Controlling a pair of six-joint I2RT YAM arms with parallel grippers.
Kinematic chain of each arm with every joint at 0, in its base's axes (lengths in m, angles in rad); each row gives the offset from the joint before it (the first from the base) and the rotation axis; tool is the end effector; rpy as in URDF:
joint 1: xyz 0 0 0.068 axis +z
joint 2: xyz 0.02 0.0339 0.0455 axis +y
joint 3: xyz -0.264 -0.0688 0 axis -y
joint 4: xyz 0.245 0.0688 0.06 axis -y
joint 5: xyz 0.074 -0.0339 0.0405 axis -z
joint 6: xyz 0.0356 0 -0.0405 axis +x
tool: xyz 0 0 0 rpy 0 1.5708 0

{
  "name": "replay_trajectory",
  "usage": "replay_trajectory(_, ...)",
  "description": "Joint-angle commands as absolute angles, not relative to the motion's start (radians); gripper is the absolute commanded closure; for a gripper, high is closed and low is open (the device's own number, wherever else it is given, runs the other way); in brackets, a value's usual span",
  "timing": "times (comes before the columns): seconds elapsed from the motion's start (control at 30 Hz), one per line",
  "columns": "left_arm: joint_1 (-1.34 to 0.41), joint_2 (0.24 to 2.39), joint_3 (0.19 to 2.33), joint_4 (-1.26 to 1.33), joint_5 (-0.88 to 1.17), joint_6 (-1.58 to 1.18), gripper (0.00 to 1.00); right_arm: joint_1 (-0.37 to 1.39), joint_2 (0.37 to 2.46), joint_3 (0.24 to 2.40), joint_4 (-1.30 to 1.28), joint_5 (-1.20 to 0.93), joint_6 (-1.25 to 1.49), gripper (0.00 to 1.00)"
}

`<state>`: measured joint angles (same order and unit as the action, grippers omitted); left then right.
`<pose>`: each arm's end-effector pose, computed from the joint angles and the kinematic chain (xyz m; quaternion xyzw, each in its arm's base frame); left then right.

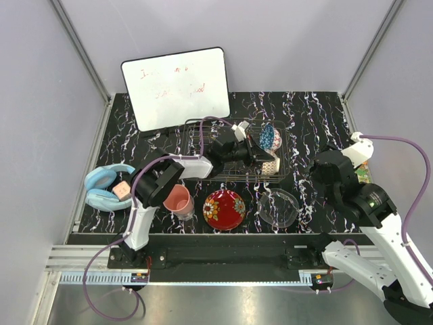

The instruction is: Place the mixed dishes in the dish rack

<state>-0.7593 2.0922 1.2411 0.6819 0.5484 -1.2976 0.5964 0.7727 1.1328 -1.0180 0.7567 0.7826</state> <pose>0.3216 -0.3308 0.1802 -0.0273 0.7557 -0.6385 0.1431 0.1115 0.0461 0.3792 0.2397 0.8154 0.0047 0.5270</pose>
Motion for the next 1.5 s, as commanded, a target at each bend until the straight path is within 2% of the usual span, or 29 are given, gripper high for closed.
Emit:
replay_trajectory(0.0, -0.762, 2.095, 1.285, 0.713, 0.555, -1.204, 1.0, 0.594, 0.758, 1.129, -0.996, 0.753, 0.804, 0.35)
replay_trajectory(0.07, -0.769, 2.097, 1.29, 0.707, 0.56, -1.184, 1.0, 0.594, 0.756, 1.121, -0.996, 0.749, 0.807, 0.34)
replay_trajectory(0.1, -0.77, 2.1, 1.304, 0.684, 0.561, -1.175, 0.96, 0.594, 0.756, 1.117, -0.996, 0.739, 0.811, 0.32)
replay_trajectory(0.2, -0.776, 2.102, 1.321, 0.676, 0.581, -1.152, 0.55, 0.594, 0.756, 1.1, -0.994, 0.723, 0.824, 0.3)
replay_trajectory(0.27, -0.779, 2.094, 1.321, 0.677, 0.591, -1.144, 0.03, 0.594, 0.753, 1.088, -0.994, 0.718, 0.827, 0.29)
replay_trajectory(0.53, -0.787, 1.996, 1.33, 0.556, 0.643, -1.019, 0.01, 0.594, 0.785, 1.077, -1.064, 0.726, 0.879, 0.31)
replay_trajectory(0.67, -0.775, 1.925, 1.373, 0.308, 0.669, -0.849, 0.01, 0.594, 0.879, 1.051, -1.244, 0.659, 1.029, 0.32)
replay_trajectory(0.83, -0.738, 1.798, 1.48, -0.032, 0.643, -0.457, 0.01, 0.594, 0.966, 0.91, -1.319, 0.482, 1.189, 0.25)
replay_trajectory(0.87, -0.733, 1.76, 1.499, -0.14, 0.638, -0.395, 0.01, 0.592, 0.968, 0.887, -1.316, 0.432, 1.219, 0.23)
replay_trajectory(1.03, -0.666, 1.632, 1.459, -0.328, 0.585, -0.126, 0.01, 0.594, 0.905, 0.807, -1.301, 0.387, 1.305, 0.19)
replay_trajectory(1.2, -0.565, 1.507, 1.433, -0.452, 0.546, -0.038, 0.01, 0.595, 0.865, 0.776, -1.289, 0.361, 1.362, 0.2)
replay_trajectory(1.33, -0.5, 1.434, 1.442, -0.52, 0.531, -0.006, 0.01, 0.595, 0.766, 0.62, -1.067, 0.29, 1.436, 0.23)
replay_trajectory(1.47, -0.469, 1.375, 1.445, -0.581, 0.482, 0.066, 0.01, 0.594, 0.768, 0.541, -1.006, 0.294, 1.476, 0.23)
